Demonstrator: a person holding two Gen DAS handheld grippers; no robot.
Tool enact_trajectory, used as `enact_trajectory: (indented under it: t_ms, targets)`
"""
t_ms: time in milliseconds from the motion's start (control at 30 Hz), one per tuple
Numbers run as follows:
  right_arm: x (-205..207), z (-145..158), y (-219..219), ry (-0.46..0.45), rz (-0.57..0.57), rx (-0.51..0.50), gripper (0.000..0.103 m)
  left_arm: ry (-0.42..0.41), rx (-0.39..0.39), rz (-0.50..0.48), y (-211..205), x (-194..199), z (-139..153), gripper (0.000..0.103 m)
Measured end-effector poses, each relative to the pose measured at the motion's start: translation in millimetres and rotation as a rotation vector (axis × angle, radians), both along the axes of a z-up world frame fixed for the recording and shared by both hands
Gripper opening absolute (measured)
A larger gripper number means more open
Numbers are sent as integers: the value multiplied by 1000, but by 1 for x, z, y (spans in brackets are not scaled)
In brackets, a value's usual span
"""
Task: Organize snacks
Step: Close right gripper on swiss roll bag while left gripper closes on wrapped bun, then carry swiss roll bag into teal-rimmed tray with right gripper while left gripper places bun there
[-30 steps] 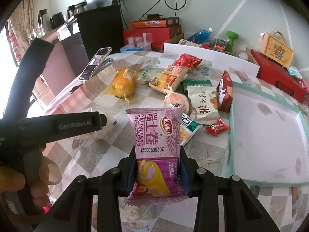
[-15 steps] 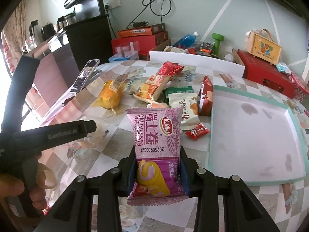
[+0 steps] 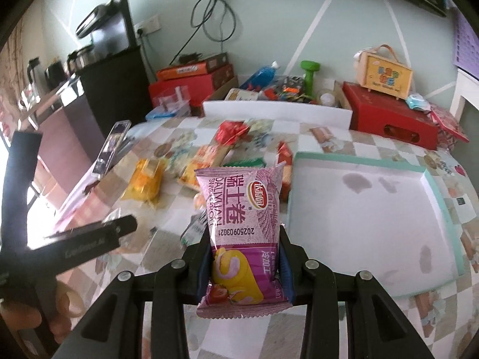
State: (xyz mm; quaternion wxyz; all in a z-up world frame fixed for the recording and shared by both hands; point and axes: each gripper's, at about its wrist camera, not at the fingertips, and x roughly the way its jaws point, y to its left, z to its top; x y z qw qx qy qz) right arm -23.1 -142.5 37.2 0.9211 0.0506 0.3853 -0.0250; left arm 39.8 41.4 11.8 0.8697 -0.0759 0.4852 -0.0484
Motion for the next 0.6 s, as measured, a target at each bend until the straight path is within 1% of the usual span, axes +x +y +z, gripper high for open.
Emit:
enact_trajectory:
  t_ms: [133, 333, 467, 600]
  targets:
    - [9, 16, -18, -35, -47, -12, 41, -27, 3, -28, -11, 6, 17, 58]
    - [19, 32, -53, -71, -130, -17, 41, -115, 2, -100, -43, 16, 55, 58]
    - [24, 34, -84, -78, -208, -26, 41, -158, -12, -171, -76, 23, 69, 58]
    - [25, 33, -118, -79, -286, -15, 41, -181, -27, -257, -115, 27, 74, 58]
